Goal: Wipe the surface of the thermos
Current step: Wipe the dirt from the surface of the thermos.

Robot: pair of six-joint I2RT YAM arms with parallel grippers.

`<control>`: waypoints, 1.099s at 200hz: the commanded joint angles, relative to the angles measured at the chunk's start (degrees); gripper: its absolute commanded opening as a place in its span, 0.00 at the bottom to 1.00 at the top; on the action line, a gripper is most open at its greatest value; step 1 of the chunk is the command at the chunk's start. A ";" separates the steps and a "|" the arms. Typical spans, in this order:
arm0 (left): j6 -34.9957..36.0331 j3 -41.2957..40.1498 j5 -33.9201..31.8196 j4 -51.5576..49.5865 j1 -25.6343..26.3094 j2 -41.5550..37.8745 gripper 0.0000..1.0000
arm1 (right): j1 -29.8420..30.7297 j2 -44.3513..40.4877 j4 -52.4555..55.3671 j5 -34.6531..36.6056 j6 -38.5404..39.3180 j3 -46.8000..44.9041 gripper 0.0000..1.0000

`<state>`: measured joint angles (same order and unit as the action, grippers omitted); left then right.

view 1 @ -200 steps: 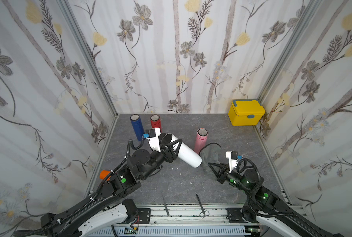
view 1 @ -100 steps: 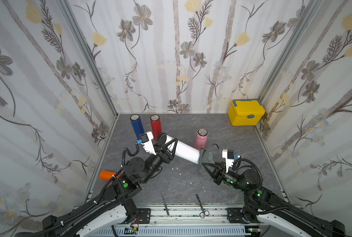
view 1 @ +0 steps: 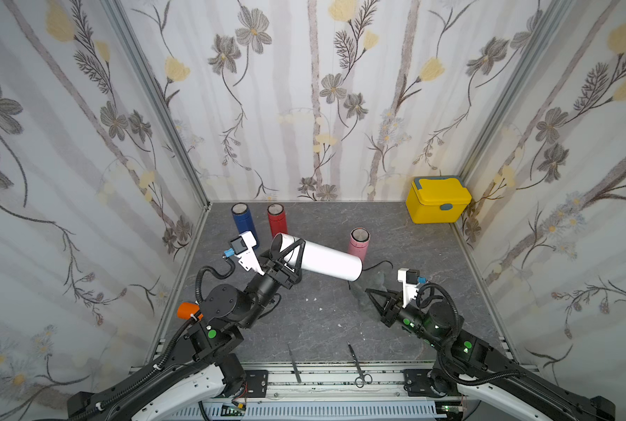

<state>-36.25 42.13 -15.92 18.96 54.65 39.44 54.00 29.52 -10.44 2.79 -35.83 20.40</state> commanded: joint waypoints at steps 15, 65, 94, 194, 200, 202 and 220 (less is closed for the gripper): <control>0.29 4.95 5.90 -1.24 -0.07 4.99 0.00 | 0.04 6.50 -6.62 -4.97 8.49 7.04 0.00; 1.15 7.73 4.92 -10.55 -0.53 7.74 0.00 | -0.03 -0.29 -2.13 -1.95 11.49 9.90 0.00; 1.14 7.35 4.80 -10.95 -1.12 8.52 0.00 | -0.07 -5.77 -0.52 -1.12 9.71 10.20 0.00; 2.38 12.26 9.25 -6.05 -1.72 14.85 0.00 | 2.87 13.33 -10.27 -10.34 5.77 8.69 0.00; 2.58 12.55 9.25 -6.24 -2.00 14.76 0.00 | 2.87 12.93 -8.64 -8.03 5.40 7.42 0.00; 2.58 12.65 9.31 -6.40 -2.11 14.71 0.00 | 2.89 12.71 -8.17 -7.24 5.26 7.03 0.00; 2.84 13.53 10.19 -7.56 -2.78 14.39 0.00 | 2.87 9.03 -3.42 -0.10 2.75 3.43 0.00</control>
<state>-33.36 53.93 -8.14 6.13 52.34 54.50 56.88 41.52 -19.53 -7.92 -29.61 27.09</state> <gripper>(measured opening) 0.611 0.106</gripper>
